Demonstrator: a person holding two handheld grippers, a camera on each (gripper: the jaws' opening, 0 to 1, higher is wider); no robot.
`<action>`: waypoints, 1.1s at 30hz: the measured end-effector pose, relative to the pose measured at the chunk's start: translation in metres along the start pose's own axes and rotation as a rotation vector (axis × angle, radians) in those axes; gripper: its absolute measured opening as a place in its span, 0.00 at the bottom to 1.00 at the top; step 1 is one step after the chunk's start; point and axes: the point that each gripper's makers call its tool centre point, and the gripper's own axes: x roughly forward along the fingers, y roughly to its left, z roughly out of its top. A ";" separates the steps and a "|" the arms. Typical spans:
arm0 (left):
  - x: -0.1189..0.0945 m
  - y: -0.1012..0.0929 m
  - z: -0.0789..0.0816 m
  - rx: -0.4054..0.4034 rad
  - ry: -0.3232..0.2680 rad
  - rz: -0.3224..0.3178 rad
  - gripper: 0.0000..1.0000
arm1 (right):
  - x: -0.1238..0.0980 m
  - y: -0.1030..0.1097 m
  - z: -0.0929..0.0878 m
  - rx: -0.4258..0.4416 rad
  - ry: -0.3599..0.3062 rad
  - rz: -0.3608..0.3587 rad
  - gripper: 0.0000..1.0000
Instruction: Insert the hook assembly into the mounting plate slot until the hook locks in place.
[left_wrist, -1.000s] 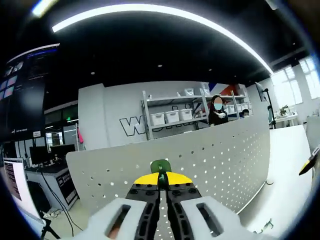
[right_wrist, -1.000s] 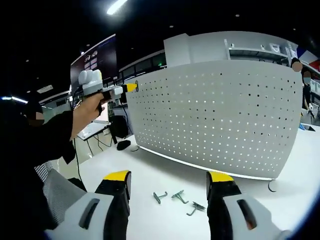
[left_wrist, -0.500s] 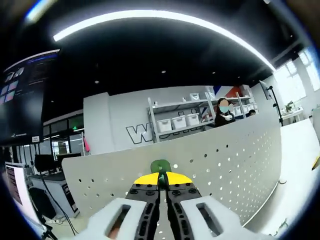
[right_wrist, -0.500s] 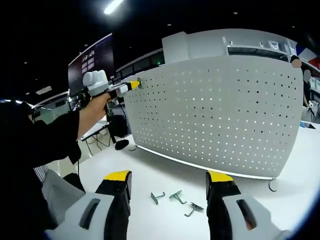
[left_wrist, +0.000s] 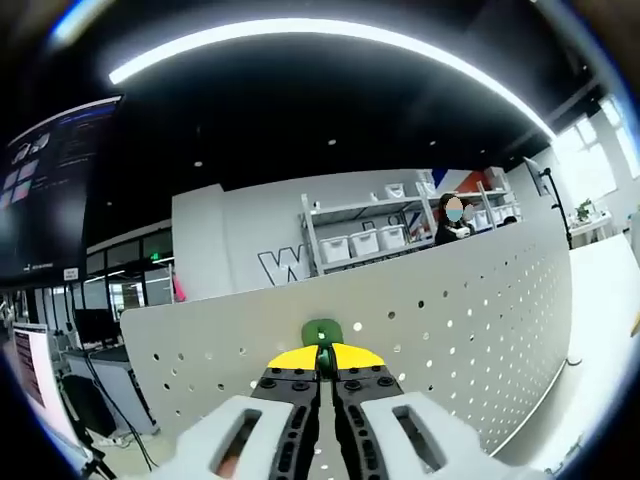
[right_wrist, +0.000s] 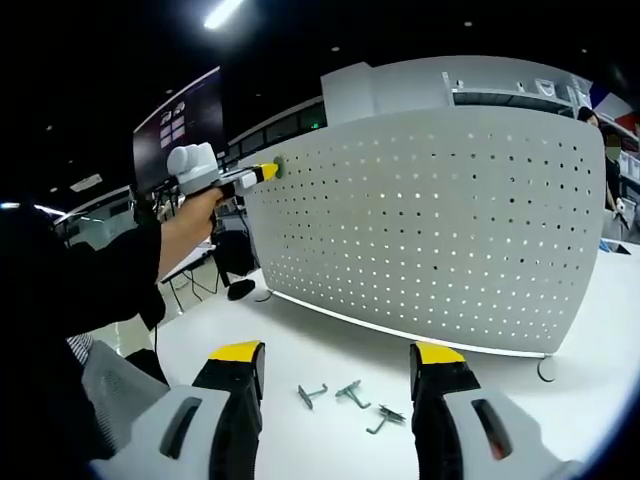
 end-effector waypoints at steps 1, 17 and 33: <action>0.000 0.000 -0.001 0.000 0.001 0.002 0.03 | 0.000 0.000 -0.001 0.001 0.001 0.001 0.58; 0.002 -0.002 -0.004 0.105 -0.004 0.041 0.03 | -0.004 -0.005 -0.003 0.016 -0.007 -0.012 0.57; -0.028 -0.003 -0.008 0.023 0.057 0.010 0.24 | -0.005 -0.003 0.001 0.011 -0.025 0.003 0.57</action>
